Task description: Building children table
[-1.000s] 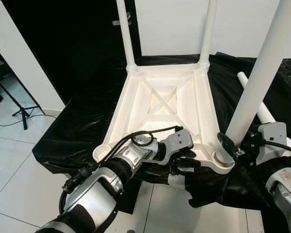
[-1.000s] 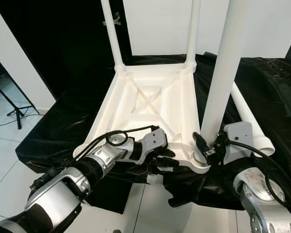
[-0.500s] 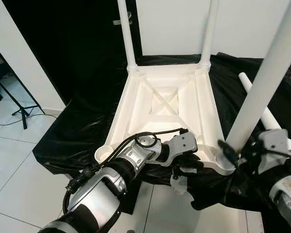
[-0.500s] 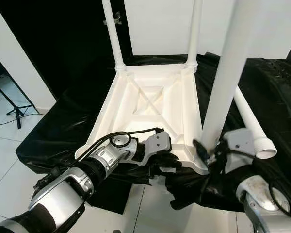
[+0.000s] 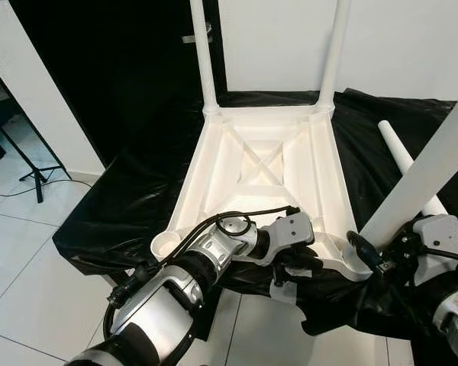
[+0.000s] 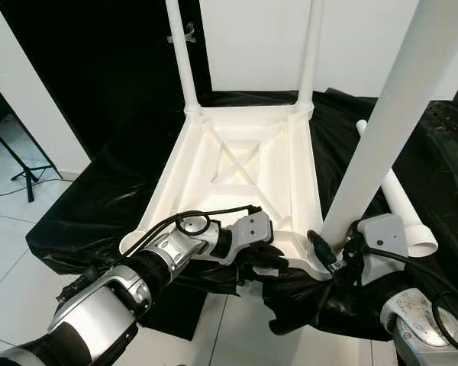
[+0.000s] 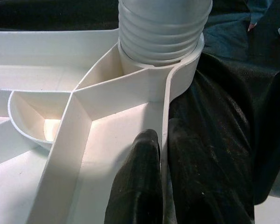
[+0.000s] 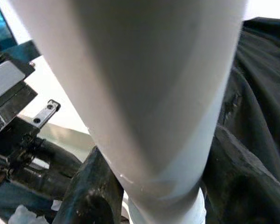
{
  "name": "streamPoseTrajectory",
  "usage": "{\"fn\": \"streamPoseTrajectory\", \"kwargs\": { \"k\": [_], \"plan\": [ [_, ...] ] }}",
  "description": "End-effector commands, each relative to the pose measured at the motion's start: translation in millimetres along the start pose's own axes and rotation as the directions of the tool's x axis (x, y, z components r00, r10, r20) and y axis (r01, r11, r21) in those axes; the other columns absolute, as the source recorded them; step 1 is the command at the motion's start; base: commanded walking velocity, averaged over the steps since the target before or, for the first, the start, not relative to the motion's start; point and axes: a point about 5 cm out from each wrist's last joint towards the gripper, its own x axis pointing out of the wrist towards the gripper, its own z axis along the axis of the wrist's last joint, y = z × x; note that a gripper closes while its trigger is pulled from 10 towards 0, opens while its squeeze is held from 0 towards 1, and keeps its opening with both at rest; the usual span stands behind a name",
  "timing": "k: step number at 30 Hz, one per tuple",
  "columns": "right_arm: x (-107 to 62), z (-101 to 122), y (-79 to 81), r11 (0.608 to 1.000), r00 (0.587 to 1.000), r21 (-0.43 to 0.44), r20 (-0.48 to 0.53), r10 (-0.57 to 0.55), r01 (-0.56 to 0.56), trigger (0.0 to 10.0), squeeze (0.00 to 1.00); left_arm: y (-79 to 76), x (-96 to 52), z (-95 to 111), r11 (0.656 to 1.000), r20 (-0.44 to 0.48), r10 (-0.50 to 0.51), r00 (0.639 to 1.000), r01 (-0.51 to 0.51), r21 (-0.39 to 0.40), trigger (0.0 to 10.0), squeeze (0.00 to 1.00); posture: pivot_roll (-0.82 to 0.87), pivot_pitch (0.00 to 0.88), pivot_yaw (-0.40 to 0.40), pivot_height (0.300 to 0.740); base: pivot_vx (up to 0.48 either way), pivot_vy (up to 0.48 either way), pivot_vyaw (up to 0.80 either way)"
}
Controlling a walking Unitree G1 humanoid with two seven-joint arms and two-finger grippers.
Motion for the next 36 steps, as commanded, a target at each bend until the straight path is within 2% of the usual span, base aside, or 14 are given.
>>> {"fn": "streamPoseTrajectory", "kwargs": {
  "k": [1, 2, 3, 5, 7, 12, 19, 23, 25, 26, 29, 36],
  "plan": [
    [-4.0, -43, 1.8, 0.995, 0.97, 0.102, -0.241, 0.012, 0.013, 10.0, 0.0, 2.9, -3.8, -17, 0.994, -0.067, 0.093, 0.993, -0.097, -0.057, 10.0, 0.0, -0.04, 0.0, 0.082, 0.74, 0.0, 0.0, 0.0],
    [-4.3, -49, 0.0, 0.988, 0.959, 0.14, -0.283, -0.022, 0.064, 10.0, 0.0, 3.1, -3.8, -17, 0.994, -0.067, 0.094, 0.993, -0.098, -0.055, 10.0, 0.0, -0.04, 0.0, 0.083, 0.74, 0.0, 0.0, 0.0],
    [-4.3, -49, 0.0, 0.988, 0.959, 0.14, -0.283, -0.022, 0.064, 10.0, 0.0, 3.1, -3.8, -17, 0.994, -0.067, 0.094, 0.993, -0.098, -0.055, 10.0, 0.0, -0.04, 0.0, 0.083, 0.74, 0.0, 0.0, 0.0],
    [-2.5, -54, -4.3, 0.962, 0.939, 0.235, -0.339, -0.053, 0.14, 10.0, 0.0, 3.5, -3.1, -16, 0.994, -0.066, 0.094, 0.993, -0.098, -0.051, 10.0, 0.0, -0.04, 0.0, 0.084, 0.74, 0.0, 0.0, 0.0],
    [-1.3, -53, -3.8, 0.946, 0.931, 0.289, -0.363, -0.033, 0.146, 10.0, 0.0, 3.4, -2.4, -15, 0.994, -0.066, 0.093, 0.994, -0.096, -0.05, 10.0, 0.0, -0.04, 0.0, 0.084, 0.74, 0.0, 0.0, 0.0],
    [-1.4, -54, -2.7, 0.945, 0.927, 0.295, -0.374, -0.019, 0.139, 10.0, 0.0, 3.4, -2.3, -15, 0.994, -0.066, 0.093, 0.994, -0.096, -0.05, 10.0, 0.0, -0.04, 0.0, 0.082, 0.74, 0.0, 0.0, 0.0],
    [-1.8, -55, 1.6, 0.957, 0.893, 0.274, -0.448, 0.037, 0.098, 10.0, 0.0, 3.4, -2.7, -17, 0.993, -0.069, 0.099, 0.993, -0.103, -0.056, 10.0, 0.0, -0.03, 0.0, 0.076, 0.74, 0.0, 0.0, 0.0],
    [-1.2, -53, 1.6, 0.956, 0.892, 0.282, -0.449, 0.054, 0.083, 10.0, 0.0, 3.2, -2.2, -17, 0.993, -0.069, 0.099, 0.993, -0.103, -0.058, 10.0, 0.0, -0.04, 0.0, 0.073, 0.74, 0.0, 0.0, 0.0],
    [-0.9, -47, 2.5, 0.955, 0.885, 0.294, -0.454, 0.107, 0.035, 10.0, 0.0, 3.1, -1.5, -17, 0.993, -0.066, 0.101, 0.993, -0.105, -0.061, 10.0, 0.0, -0.04, 0.0, 0.072, 0.74, 0.0, 0.0, 0.0],
    [-2.1, -47, 3.7, 0.953, 0.864, 0.302, -0.481, 0.147, 0.007, 10.0, 0.0, 3.0, -1.2, -17, 0.992, -0.065, 0.101, 0.993, -0.105, -0.062, 10.0, 0.0, -0.04, 0.0, 0.072, 0.74, 0.0, 0.0, 0.0],
    [-3.2, -46, 3.9, 0.954, 0.84, 0.3, -0.51, 0.186, -0.029, 10.0, 0.0, 2.8, -0.8, -17, 0.992, -0.065, 0.102, 0.993, -0.106, -0.062, 10.0, 0.0, -0.04, 0.0, 0.072, 0.74, 0.0, 0.0, 0.0],
    [-1.0, -42, 2.3, 0.944, 0.828, 0.324, -0.515, 0.222, -0.052, 10.0, 0.0, 3.0, -0.7, -18, 0.992, -0.067, 0.105, 0.992, -0.109, -0.064, 10.0, 0.0, -0.03, 0.0, 0.07, 0.74, 0.0, 0.0, 0.0]
  ]
}}
